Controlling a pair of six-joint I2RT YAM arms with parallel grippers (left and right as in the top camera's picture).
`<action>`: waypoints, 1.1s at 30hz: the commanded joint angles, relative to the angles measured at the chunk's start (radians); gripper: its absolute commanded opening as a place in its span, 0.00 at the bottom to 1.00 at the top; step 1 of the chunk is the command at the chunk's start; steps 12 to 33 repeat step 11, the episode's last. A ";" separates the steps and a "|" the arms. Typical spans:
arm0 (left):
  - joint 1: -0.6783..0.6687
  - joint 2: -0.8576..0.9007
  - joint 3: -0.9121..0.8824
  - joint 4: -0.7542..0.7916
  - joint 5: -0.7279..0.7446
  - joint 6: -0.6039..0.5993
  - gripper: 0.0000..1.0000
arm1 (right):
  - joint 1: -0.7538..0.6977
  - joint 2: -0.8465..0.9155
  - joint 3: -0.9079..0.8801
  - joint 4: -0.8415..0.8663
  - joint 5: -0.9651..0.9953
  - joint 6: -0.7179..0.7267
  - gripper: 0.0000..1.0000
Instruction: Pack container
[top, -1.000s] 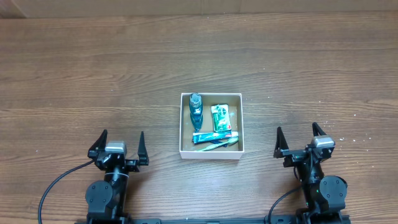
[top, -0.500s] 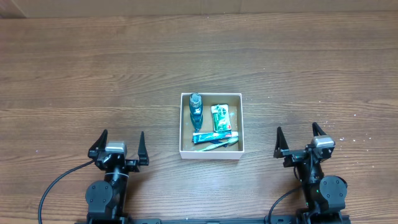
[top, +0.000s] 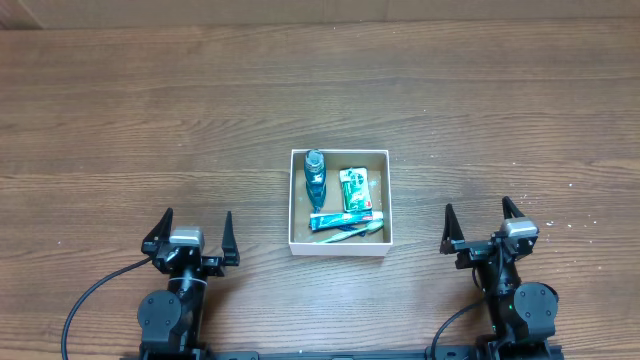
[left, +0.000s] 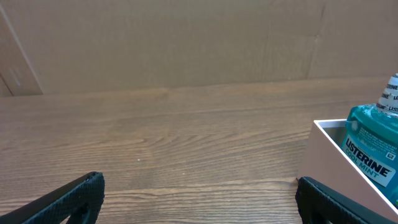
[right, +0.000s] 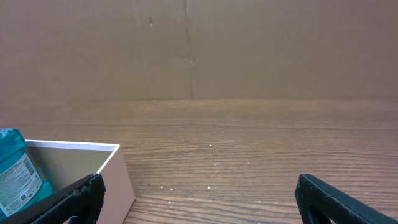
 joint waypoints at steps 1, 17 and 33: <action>0.007 -0.010 -0.007 0.005 0.011 0.011 1.00 | -0.007 -0.008 0.000 0.004 -0.005 -0.007 1.00; 0.007 -0.010 -0.006 0.004 0.011 0.011 1.00 | -0.007 -0.008 0.000 0.004 -0.005 -0.007 1.00; 0.007 -0.010 -0.006 0.004 0.011 0.011 1.00 | -0.007 -0.008 0.000 0.004 -0.005 -0.007 1.00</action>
